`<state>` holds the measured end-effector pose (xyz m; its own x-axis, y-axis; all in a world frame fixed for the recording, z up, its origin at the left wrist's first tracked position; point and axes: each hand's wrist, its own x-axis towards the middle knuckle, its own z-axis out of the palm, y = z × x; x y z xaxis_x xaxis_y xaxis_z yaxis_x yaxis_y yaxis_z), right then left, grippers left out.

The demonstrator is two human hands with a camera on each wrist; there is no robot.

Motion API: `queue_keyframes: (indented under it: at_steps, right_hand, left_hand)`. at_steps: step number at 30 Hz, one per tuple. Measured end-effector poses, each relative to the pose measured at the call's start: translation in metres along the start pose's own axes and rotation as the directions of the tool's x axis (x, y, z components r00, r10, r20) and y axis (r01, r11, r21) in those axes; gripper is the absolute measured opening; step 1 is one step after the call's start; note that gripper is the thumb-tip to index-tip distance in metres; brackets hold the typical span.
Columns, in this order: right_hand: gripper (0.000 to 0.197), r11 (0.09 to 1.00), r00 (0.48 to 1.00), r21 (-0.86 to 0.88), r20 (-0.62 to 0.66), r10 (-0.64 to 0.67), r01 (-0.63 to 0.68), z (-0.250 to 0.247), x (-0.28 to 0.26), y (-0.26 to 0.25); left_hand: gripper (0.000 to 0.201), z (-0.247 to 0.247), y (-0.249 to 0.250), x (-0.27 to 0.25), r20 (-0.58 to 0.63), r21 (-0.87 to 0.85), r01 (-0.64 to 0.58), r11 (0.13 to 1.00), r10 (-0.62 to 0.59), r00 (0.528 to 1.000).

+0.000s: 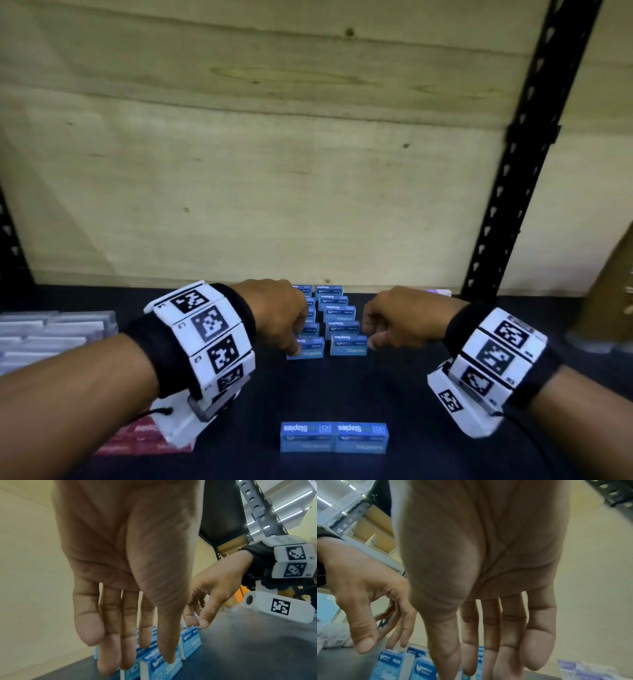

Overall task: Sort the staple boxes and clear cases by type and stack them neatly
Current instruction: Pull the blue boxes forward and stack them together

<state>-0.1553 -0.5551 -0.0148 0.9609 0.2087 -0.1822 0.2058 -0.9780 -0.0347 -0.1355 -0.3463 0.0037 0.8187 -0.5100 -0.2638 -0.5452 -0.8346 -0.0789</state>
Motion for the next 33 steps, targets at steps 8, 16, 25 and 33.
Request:
queue_keyframes:
  at_steps: [8,16,25,33]
  right_hand:
    - [0.011,0.995,0.999,-0.082,0.011,-0.049,0.050,-0.001,0.005,-0.010]
    - [0.014,0.994,0.994,0.013,0.024,-0.106,0.106,0.007,-0.033,-0.013]
    - [0.015,0.987,0.989,0.081,0.040,-0.139,0.136,0.016,-0.076,-0.021]
    - [0.014,0.988,0.989,0.135,0.110,-0.095,0.080,0.016,-0.086,-0.019]
  left_hand:
    - [0.026,0.007,0.007,0.010,0.021,0.112,-0.017,0.994,0.015,1.000]
    - [0.018,0.010,0.006,-0.020,0.013,0.109,-0.112,0.988,0.111,0.994]
    - [0.013,0.025,0.000,-0.060,0.046,0.050,-0.170,0.984,0.167,0.985]
    - [0.009,0.027,-0.003,-0.073,0.044,0.018,-0.168,0.986,0.167,0.985]
